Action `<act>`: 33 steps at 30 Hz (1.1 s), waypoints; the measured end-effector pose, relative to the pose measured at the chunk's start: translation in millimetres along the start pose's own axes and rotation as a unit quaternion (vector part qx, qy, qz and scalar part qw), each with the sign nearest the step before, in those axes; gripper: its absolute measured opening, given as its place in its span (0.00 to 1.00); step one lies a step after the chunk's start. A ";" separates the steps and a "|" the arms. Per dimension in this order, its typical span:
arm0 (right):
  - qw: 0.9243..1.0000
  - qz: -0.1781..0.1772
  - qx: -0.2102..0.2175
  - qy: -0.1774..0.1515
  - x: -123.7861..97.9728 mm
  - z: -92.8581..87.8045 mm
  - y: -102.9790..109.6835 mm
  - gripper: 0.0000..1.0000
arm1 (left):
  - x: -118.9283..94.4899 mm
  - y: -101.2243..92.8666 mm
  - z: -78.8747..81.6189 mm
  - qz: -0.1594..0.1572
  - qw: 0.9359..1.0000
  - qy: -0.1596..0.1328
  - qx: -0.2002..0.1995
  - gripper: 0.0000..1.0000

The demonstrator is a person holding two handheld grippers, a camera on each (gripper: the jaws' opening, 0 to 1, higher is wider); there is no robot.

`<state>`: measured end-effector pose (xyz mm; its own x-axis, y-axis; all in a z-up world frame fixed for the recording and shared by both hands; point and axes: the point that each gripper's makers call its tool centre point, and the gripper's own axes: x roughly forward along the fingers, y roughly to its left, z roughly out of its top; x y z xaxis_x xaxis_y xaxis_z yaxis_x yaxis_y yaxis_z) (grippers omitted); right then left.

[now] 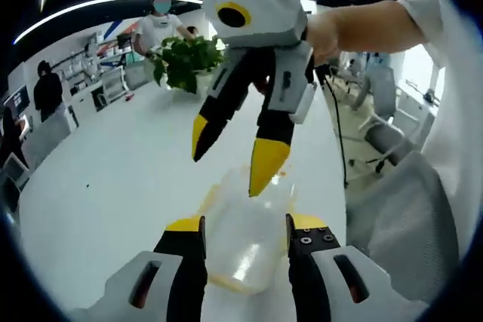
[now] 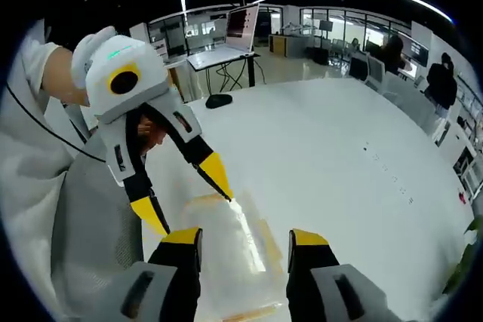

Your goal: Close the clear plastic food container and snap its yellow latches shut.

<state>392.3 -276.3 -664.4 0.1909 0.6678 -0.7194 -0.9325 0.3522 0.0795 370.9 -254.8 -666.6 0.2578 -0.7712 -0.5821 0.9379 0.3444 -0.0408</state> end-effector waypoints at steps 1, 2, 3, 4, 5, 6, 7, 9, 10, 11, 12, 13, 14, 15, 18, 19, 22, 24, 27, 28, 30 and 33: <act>1.000 -0.005 -0.006 -0.007 -1.6 0.6 0.1 0.44 | -0.6 1.2 -0.2 0.000 1.000 -0.001 -0.005 0.40; 1.000 -0.016 -0.010 -0.019 -3.9 2.0 -2.1 0.42 | -1.3 2.9 0.0 0.002 1.000 -0.004 -0.009 0.42; 1.000 -0.016 -0.004 -0.022 -5.4 0.7 -0.8 0.40 | -1.7 4.3 -0.2 0.006 1.000 -0.004 -0.012 0.44; 0.999 -0.016 0.002 -0.035 -7.0 1.3 0.3 0.40 | -2.4 6.0 -0.7 0.011 1.000 -0.004 -0.015 0.47; 0.999 -0.016 0.012 -0.044 -7.5 1.4 1.4 0.42 | -2.8 6.9 -0.7 0.011 1.000 -0.005 -0.018 0.49; 0.999 -0.017 0.019 -0.047 -8.7 -1.9 2.4 0.44 | -3.6 7.6 0.1 0.012 1.000 -0.010 -0.023 0.50; 0.998 -0.019 0.019 -0.048 -9.2 -4.2 3.0 0.46 | -4.5 8.7 0.4 0.015 1.000 -0.012 -0.023 0.51; 0.998 -0.027 0.012 -0.055 -10.7 -9.1 4.3 0.48 | -5.1 10.0 0.4 0.018 0.999 -0.015 -0.023 0.53; 0.998 -0.029 0.014 -0.060 -11.4 -10.5 5.5 0.50 | -5.4 10.9 -0.3 0.019 0.999 -0.015 -0.024 0.55; 0.996 -0.038 0.015 -0.074 -13.3 -9.9 4.5 0.53 | -5.9 11.7 -1.6 0.020 0.999 -0.016 -0.024 0.56; 0.995 -0.045 0.020 -0.086 -14.5 -8.8 3.9 0.56 | -6.3 12.5 -2.9 0.022 0.999 -0.017 -0.022 0.57; 0.995 -0.044 0.033 -0.085 -15.0 -13.6 4.6 0.58 | -7.1 14.8 -6.5 0.027 0.999 -0.014 -0.020 0.57; 0.995 -0.047 0.036 -0.084 -15.2 -16.7 4.0 0.62 | -7.5 15.7 -7.8 0.028 0.999 -0.014 -0.021 0.57; 0.995 -0.055 0.032 -0.082 -15.0 -21.5 3.4 0.64 | -8.4 18.3 -11.6 0.032 0.999 -0.015 -0.023 0.58; 0.994 -0.063 0.036 -0.083 -13.5 -32.0 2.9 0.72 | -10.4 20.7 -19.6 0.039 0.998 -0.018 -0.036 0.60; 0.994 -0.064 0.039 -0.085 -13.2 -33.1 3.1 0.75 | -10.7 20.5 -21.5 0.040 0.998 -0.017 -0.034 0.61; 0.993 -0.060 0.064 -0.082 -9.5 -47.5 6.3 0.70 | -12.1 21.3 -28.7 0.046 0.998 -0.020 -0.024 0.61; 0.993 -0.068 0.060 -0.082 -6.4 -54.3 8.3 0.73 | -12.7 21.8 -33.4 0.047 0.998 -0.022 -0.036 0.64; 0.994 -0.066 0.054 -0.073 -2.3 -63.0 12.8 0.77 | -11.5 20.0 -41.1 0.043 0.998 -0.020 -0.040 0.69; 0.994 -0.069 0.050 -0.070 -1.9 -64.9 13.0 0.78 | -11.3 19.3 -43.3 0.043 0.998 -0.018 -0.040 0.70; 0.994 -0.077 0.032 -0.065 -1.8 -69.2 12.1 0.80 | -10.0 18.0 -46.9 0.039 0.998 -0.020 -0.041 0.71; 0.995 -0.062 0.055 -0.063 0.1 -76.4 14.8 0.80 | -6.8 15.4 -51.8 0.038 0.998 -0.020 -0.039 0.74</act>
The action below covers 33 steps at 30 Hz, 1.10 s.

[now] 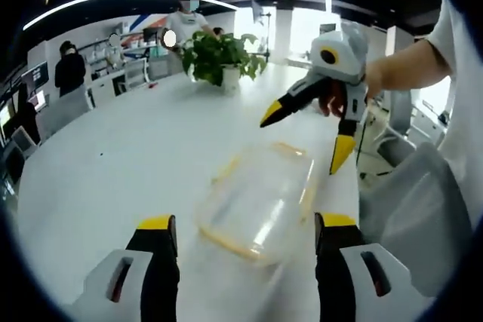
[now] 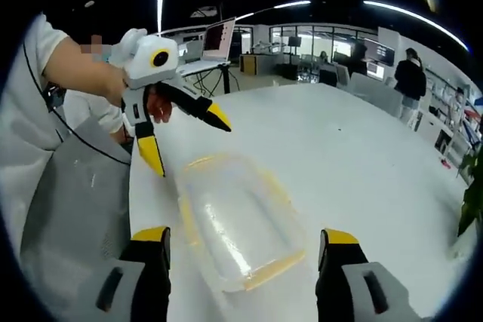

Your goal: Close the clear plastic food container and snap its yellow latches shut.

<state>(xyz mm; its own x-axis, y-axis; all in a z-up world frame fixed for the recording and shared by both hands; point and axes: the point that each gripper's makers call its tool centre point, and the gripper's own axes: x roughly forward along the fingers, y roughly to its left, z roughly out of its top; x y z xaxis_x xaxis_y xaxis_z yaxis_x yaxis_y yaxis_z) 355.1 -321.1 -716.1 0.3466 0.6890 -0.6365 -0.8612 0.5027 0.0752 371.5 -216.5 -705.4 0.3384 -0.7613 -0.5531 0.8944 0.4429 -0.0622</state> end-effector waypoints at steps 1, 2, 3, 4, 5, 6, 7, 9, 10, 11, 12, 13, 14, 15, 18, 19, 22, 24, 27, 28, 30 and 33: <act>1.000 -0.001 0.001 0.003 0.7 -2.6 -1.6 0.81 | 1.1 0.1 -1.2 0.001 1.000 0.000 -0.001 0.74; 1.000 -0.005 -0.003 0.007 1.0 -5.4 -2.5 0.81 | 2.3 0.3 -3.2 0.002 1.000 0.003 -0.002 0.74; 1.000 -0.011 -0.013 0.012 0.7 -8.4 -4.0 0.80 | 3.3 0.5 -5.2 0.003 1.000 0.006 -0.003 0.74; 1.000 -0.011 -0.012 0.013 1.0 -9.1 -3.8 0.80 | 3.7 0.6 -5.5 0.003 1.000 0.005 -0.004 0.75; 1.000 -0.011 -0.012 0.013 1.0 -9.9 -3.2 0.80 | 5.1 0.7 -7.5 0.003 1.000 0.006 -0.006 0.75; 1.000 -0.011 -0.013 0.014 1.4 -10.8 -2.8 0.80 | 5.7 0.8 -8.8 0.003 1.000 0.007 -0.006 0.75; 1.000 -0.013 -0.018 0.016 2.0 -12.2 -3.4 0.80 | 6.7 0.7 -10.3 0.003 1.000 0.006 -0.008 0.75; 0.999 -0.017 -0.030 0.024 4.0 -16.2 -4.9 0.79 | 8.4 0.7 -13.6 0.006 1.000 0.010 -0.001 0.74; 0.999 -0.015 -0.032 0.028 5.8 -18.4 -4.5 0.79 | 9.5 -1.7 -13.7 0.001 1.000 0.008 0.001 0.74; 0.999 -0.015 -0.034 0.033 6.7 -20.7 -5.0 0.79 | 11.0 -4.2 -14.8 -0.003 1.000 0.009 0.005 0.74; 0.999 -0.014 -0.039 0.034 7.1 -21.0 -4.5 0.78 | 12.0 -5.0 -14.7 -0.003 1.000 0.008 0.013 0.73; 0.999 -0.014 -0.042 0.032 6.8 -19.7 -4.2 0.77 | 13.4 -6.2 -15.5 -0.004 1.000 0.009 0.016 0.73; 0.999 -0.013 -0.042 0.032 6.9 -19.3 -4.2 0.77 | 15.3 -7.0 -16.3 -0.005 1.000 0.012 0.014 0.73; 0.998 -0.015 -0.047 0.031 7.7 -18.5 -5.3 0.76 | 16.3 -7.5 -16.9 -0.006 1.000 0.013 0.014 0.73; 0.998 -0.014 -0.045 0.033 9.9 -18.2 -7.3 0.77 | 18.3 -7.1 -15.4 -0.008 1.000 0.010 0.013 0.71; 0.999 -0.013 -0.041 0.033 10.8 -18.0 -7.9 0.77 | 18.9 -6.4 -15.6 -0.006 1.000 0.011 0.014 0.70; 0.998 -0.016 -0.048 0.036 11.4 -19.5 -10.6 0.73 | 21.1 -2.9 -16.2 -0.001 1.000 0.013 0.021 0.71; 0.998 -0.016 -0.044 0.036 11.6 -19.5 -10.7 0.72 | 22.3 -3.1 -18.1 -0.003 1.000 0.019 0.023 0.69; 0.999 -0.017 -0.039 0.032 12.3 -18.8 -11.7 0.71 | 23.4 -1.6 -20.0 -0.002 0.999 0.023 0.030 0.67; 0.998 -0.017 -0.040 0.035 12.6 -19.8 -12.1 0.69 | 23.6 -1.4 -20.1 -0.002 0.999 0.023 0.030 0.67; 0.998 -0.014 -0.040 0.035 13.3 -19.9 -10.9 0.68 | 24.7 -1.1 -18.4 -0.002 0.999 0.018 0.029 0.67; 0.998 -0.016 -0.043 0.035 13.7 -19.4 -11.7 0.68 | 25.6 -0.4 -17.2 0.000 0.999 0.018 0.036 0.67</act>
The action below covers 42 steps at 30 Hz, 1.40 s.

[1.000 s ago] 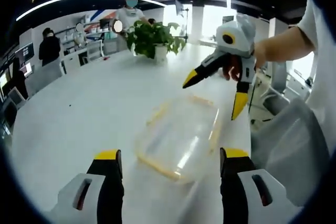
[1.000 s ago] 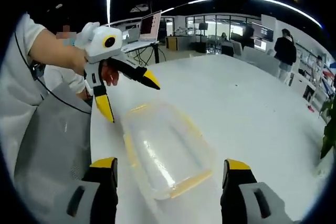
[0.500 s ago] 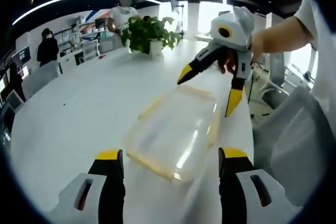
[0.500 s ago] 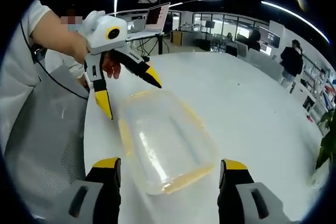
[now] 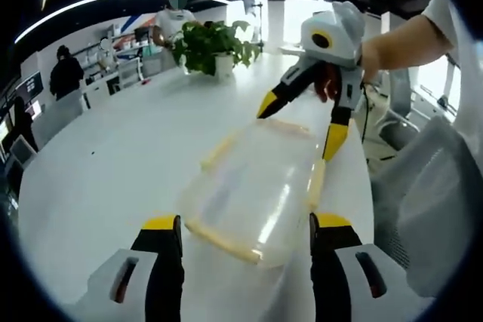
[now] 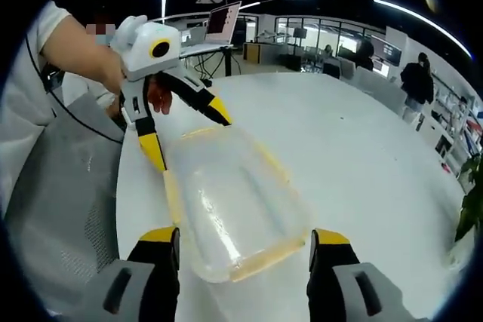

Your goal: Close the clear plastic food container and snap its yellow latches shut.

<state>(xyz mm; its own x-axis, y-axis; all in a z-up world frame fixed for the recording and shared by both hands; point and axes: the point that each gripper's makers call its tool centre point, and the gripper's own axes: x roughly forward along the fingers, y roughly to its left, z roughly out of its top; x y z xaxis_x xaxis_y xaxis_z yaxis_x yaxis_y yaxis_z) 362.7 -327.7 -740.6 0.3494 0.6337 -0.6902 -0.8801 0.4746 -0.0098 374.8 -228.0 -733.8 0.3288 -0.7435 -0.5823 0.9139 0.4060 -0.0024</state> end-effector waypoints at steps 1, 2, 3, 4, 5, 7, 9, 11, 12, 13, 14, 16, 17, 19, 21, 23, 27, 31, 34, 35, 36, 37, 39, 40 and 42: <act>1.000 0.000 0.002 0.000 0.1 0.1 -0.2 0.68 | 0.3 0.3 0.1 0.000 1.000 0.000 -0.002 0.67; 1.000 -0.001 0.002 0.000 0.5 0.3 -0.5 0.69 | 0.3 0.4 0.3 0.000 1.000 0.000 -0.005 0.67; 1.000 -0.001 0.000 0.000 0.6 0.2 -0.5 0.69 | 0.5 0.4 0.5 -0.001 1.000 -0.001 -0.006 0.67; 1.000 -0.002 -0.003 0.001 0.8 0.3 -0.1 0.69 | 0.8 0.2 0.4 0.000 1.000 0.000 -0.006 0.68; 1.000 -0.002 -0.003 0.001 0.9 0.5 -0.1 0.69 | 1.3 0.0 -0.1 0.000 1.000 0.001 -0.005 0.68; 1.000 -0.003 -0.004 0.001 1.1 0.4 -0.1 0.69 | 1.7 0.5 0.3 0.001 1.000 0.000 -0.004 0.68; 1.000 -0.004 -0.004 -0.001 1.0 0.3 -0.4 0.69 | 2.1 0.7 0.1 0.002 1.000 0.001 -0.003 0.68; 1.000 -0.004 -0.004 -0.001 1.1 0.3 -0.9 0.69 | 2.1 0.8 0.1 0.003 1.000 0.002 -0.003 0.68; 1.000 -0.003 -0.005 -0.001 1.3 0.7 -0.4 0.69 | 1.7 0.7 -0.1 0.004 1.000 0.003 -0.002 0.68; 1.000 -0.003 -0.005 -0.001 1.5 1.0 -0.2 0.69 | 1.3 0.9 -0.3 0.005 1.000 0.003 -0.002 0.68; 1.000 -0.003 -0.006 0.000 2.1 1.3 -0.2 0.69 | 0.6 1.3 -1.0 0.005 1.000 0.003 -0.002 0.68; 1.000 -0.002 -0.007 0.000 3.5 2.8 0.2 0.69 | -0.2 2.0 -2.0 0.006 1.000 0.003 -0.002 0.68; 1.000 -0.002 -0.007 0.000 4.2 3.5 0.6 0.69 | -0.9 2.2 -2.2 0.006 1.000 0.004 0.001 0.68; 1.000 0.000 -0.009 0.000 6.7 5.4 1.4 0.69 | -2.2 3.1 -3.4 0.008 1.000 0.006 0.005 0.68; 1.000 0.001 -0.015 0.001 8.9 7.9 2.7 0.70 | -3.9 4.6 -5.0 0.009 1.000 0.007 0.007 0.68; 1.000 0.003 -0.019 0.001 10.9 10.6 4.1 0.70 | -6.3 6.8 -6.9 0.009 1.000 0.009 0.006 0.68; 1.000 0.006 -0.022 -0.001 17.0 16.3 5.7 0.70 | -12.3 11.4 -11.1 0.012 1.000 0.012 0.004 0.68; 1.000 0.010 -0.026 -0.004 25.1 23.5 8.6 0.70 | -19.3 16.2 -16.4 0.017 1.000 0.012 0.000 0.68; 1.000 0.013 -0.028 -0.005 31.2 29.6 11.7 0.70 | -25.4 20.1 -20.8 0.021 1.000 0.012 -0.003 0.68; 0.999 0.013 -0.029 -0.005 32.8 31.1 12.4 0.70 | -28.2 22.1 -22.7 0.022 1.000 0.013 -0.004 0.68; 0.999 0.014 -0.030 -0.006 35.4 33.3 13.7 0.70 | -30.0 23.3 -23.9 0.023 1.000 0.013 -0.005 0.68; 0.999 0.015 -0.031 -0.006 37.1 35.0 14.5 0.70 | -32.5 25.5 -26.2 0.024 1.000 0.013 -0.005 0.68; 0.999 0.017 -0.033 -0.006 41.7 39.5 16.5 0.70 | -37.2 28.3 -29.3 0.026 1.000 0.014 -0.008 0.68; 0.999 0.018 -0.034 -0.006 43.5 41.3 17.2 0.70 | -39.2 29.6 -30.7 0.027 0.999 0.015 -0.008 0.68; 0.999 0.021 -0.037 -0.007 48.7 46.0 19.0 0.70 | -44.2 33.1 -34.1 0.030 0.999 0.016 -0.010 0.68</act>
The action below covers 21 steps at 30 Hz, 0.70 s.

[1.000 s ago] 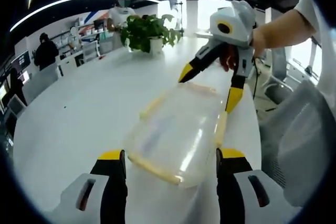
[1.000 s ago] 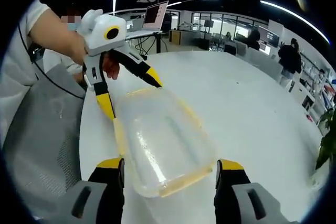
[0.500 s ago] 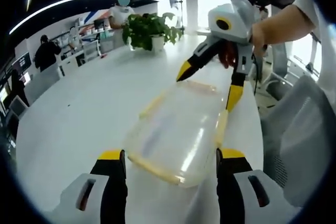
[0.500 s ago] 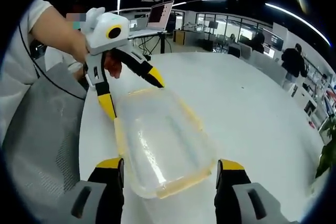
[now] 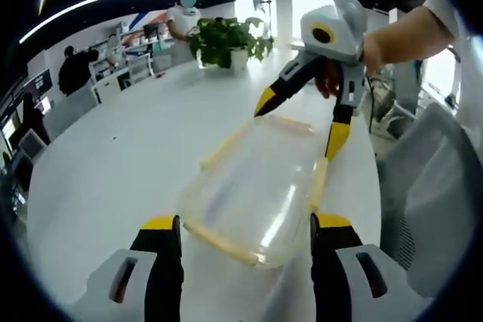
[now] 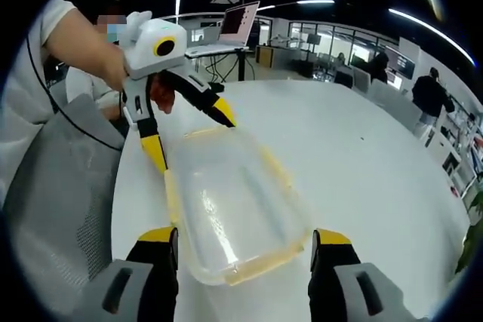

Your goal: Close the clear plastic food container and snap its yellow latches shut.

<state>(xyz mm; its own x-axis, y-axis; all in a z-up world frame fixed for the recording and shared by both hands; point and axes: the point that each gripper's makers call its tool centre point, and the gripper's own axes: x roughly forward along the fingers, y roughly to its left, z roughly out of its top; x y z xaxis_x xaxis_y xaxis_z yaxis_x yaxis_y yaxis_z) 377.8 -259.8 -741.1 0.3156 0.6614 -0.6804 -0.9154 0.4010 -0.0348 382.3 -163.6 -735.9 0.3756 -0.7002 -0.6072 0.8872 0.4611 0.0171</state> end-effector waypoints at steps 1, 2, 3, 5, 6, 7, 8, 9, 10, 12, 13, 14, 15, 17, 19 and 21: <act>1.000 0.001 -0.001 0.000 2.1 1.9 0.5 0.70 | -1.8 1.7 -1.5 0.001 1.000 0.001 -0.001 0.68; 1.000 0.002 -0.001 0.000 4.1 3.9 1.4 0.70 | -4.8 4.2 -3.9 0.003 1.000 0.002 -0.002 0.68; 1.000 0.003 -0.003 -0.001 7.5 7.2 2.6 0.70 | -6.6 6.4 -5.7 0.003 1.000 0.002 -0.003 0.68; 1.000 0.004 -0.004 -0.001 13.0 12.4 4.1 0.70 | -11.6 10.7 -9.2 0.004 1.000 0.003 -0.003 0.68; 1.000 0.004 -0.005 -0.002 15.1 14.5 4.8 0.70 | -13.4 12.3 -10.5 0.005 1.000 0.004 -0.003 0.68; 1.000 0.005 -0.006 -0.003 18.5 17.7 5.5 0.70 | -15.2 14.8 -12.1 0.005 1.000 0.005 -0.003 0.68; 1.000 0.006 -0.006 -0.003 20.8 19.5 5.7 0.70 | -17.6 17.5 -14.1 0.006 1.000 0.006 -0.003 0.68; 1.000 0.007 -0.008 -0.003 24.0 22.4 6.1 0.70 | -19.1 19.1 -15.3 0.007 1.000 0.007 -0.003 0.68; 1.000 0.007 -0.008 -0.003 26.0 24.6 6.4 0.70 | -20.8 21.0 -16.5 0.007 1.000 0.008 -0.004 0.68; 1.000 0.008 -0.010 -0.001 31.0 29.1 6.4 0.70 | -24.7 25.2 -19.3 0.009 1.000 0.009 -0.005 0.68; 1.000 0.008 -0.010 -0.001 33.1 30.9 6.4 0.70 | -26.6 28.7 -21.2 0.009 1.000 0.010 -0.005 0.68; 1.000 0.009 -0.010 -0.001 36.0 33.7 6.9 0.70 | -28.0 30.6 -22.4 0.010 1.000 0.010 -0.005 0.67; 1.000 0.009 -0.010 -0.001 38.0 35.6 6.9 0.70 | -30.2 33.9 -24.0 0.011 1.000 0.010 -0.005 0.67; 1.000 0.009 -0.010 -0.001 42.5 40.1 7.2 0.70 | -32.9 37.9 -26.1 0.011 1.000 0.010 -0.004 0.67; 1.000 0.008 -0.011 -0.002 46.7 44.1 6.6 0.70 | -35.6 43.0 -28.4 0.011 1.000 0.009 -0.004 0.67; 1.000 0.008 -0.010 -0.003 50.6 47.7 5.3 0.70 | -37.6 48.5 -30.0 0.010 1.000 0.008 -0.004 0.67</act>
<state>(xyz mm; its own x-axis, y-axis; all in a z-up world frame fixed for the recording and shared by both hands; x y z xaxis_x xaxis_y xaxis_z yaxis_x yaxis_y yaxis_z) 400.8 -193.9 -740.7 0.3019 0.6710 -0.6772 -0.9252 0.3775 -0.0383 403.2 -98.5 -736.1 0.3898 -0.6817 -0.6191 0.8771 0.4796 0.0242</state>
